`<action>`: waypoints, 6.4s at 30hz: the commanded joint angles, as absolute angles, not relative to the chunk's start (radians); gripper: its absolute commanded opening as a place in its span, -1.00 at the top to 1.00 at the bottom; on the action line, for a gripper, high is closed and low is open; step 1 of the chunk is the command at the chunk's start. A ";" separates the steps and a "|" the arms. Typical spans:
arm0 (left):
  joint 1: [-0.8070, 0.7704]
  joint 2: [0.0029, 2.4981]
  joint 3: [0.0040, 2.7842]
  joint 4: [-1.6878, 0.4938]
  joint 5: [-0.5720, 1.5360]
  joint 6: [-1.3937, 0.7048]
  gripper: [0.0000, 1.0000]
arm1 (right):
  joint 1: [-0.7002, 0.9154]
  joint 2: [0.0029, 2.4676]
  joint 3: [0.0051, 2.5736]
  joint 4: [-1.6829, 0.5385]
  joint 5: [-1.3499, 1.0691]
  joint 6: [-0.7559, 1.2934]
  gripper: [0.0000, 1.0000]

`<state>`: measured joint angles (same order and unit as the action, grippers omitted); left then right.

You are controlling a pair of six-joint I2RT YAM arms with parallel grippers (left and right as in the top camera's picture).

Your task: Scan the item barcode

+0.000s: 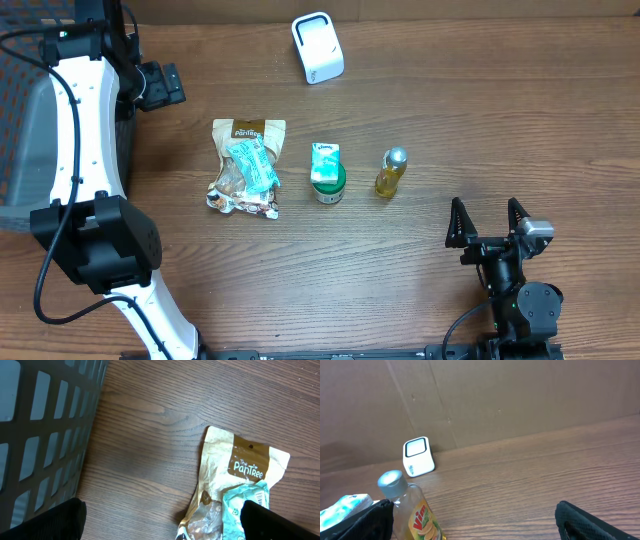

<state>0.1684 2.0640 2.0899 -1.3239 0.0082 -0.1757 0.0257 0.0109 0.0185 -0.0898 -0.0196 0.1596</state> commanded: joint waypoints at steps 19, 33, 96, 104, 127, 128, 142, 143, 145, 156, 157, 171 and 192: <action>0.170 2.064 2.115 -1.324 0.019 -0.157 -0.99 | 0.023 0.003 0.008 -0.084 -0.020 0.155 -1.00; 0.170 2.064 2.115 -1.324 0.019 -0.157 -0.99 | 0.023 0.003 0.008 -0.084 -0.020 0.155 -1.00; 0.169 2.064 2.115 -1.324 0.019 -0.157 -0.98 | 0.023 0.003 0.008 -0.082 -0.021 0.155 -1.00; 0.169 2.064 2.115 -1.324 0.019 -0.157 -0.99 | 0.023 0.003 0.008 -0.083 -0.021 0.155 -1.00; 0.169 2.064 2.115 -1.324 0.019 -0.157 -0.99 | 0.023 0.003 0.008 -0.083 -0.022 0.155 -1.00; 0.169 2.064 2.115 -1.324 0.019 -0.157 -0.99 | 0.023 0.003 0.008 -0.083 -0.022 0.155 -1.00; 0.169 2.064 2.115 -1.324 0.019 -0.157 -0.99 | 0.023 0.003 0.014 -0.087 -0.032 0.155 -1.00; 0.169 2.064 2.115 -1.324 0.019 -0.157 -0.99 | 0.023 0.003 0.019 -0.091 -0.033 0.155 -1.00; 0.169 2.064 2.115 -1.324 0.019 -0.157 -0.99 | 0.023 0.003 0.033 -0.097 -0.032 0.155 -1.00; 0.169 2.064 2.115 -1.324 0.019 -0.157 -0.99 | 0.023 0.016 0.215 -0.243 -0.047 0.155 -1.00; 0.169 2.064 2.115 -1.324 0.019 -0.157 -0.99 | 0.023 0.026 0.240 -0.254 -0.047 0.155 -1.00; 0.169 2.064 2.115 -1.324 0.019 -0.157 -0.99 | 0.023 0.570 0.885 -0.582 -0.134 0.154 -1.00; 0.169 2.064 2.115 -1.324 0.019 -0.157 -0.99 | 0.024 1.438 1.605 -1.210 -0.458 0.147 -1.00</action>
<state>0.1680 2.0640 2.0899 -1.3235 0.0154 -0.1757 0.0261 1.4242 1.5726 -1.2209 -0.3241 0.1532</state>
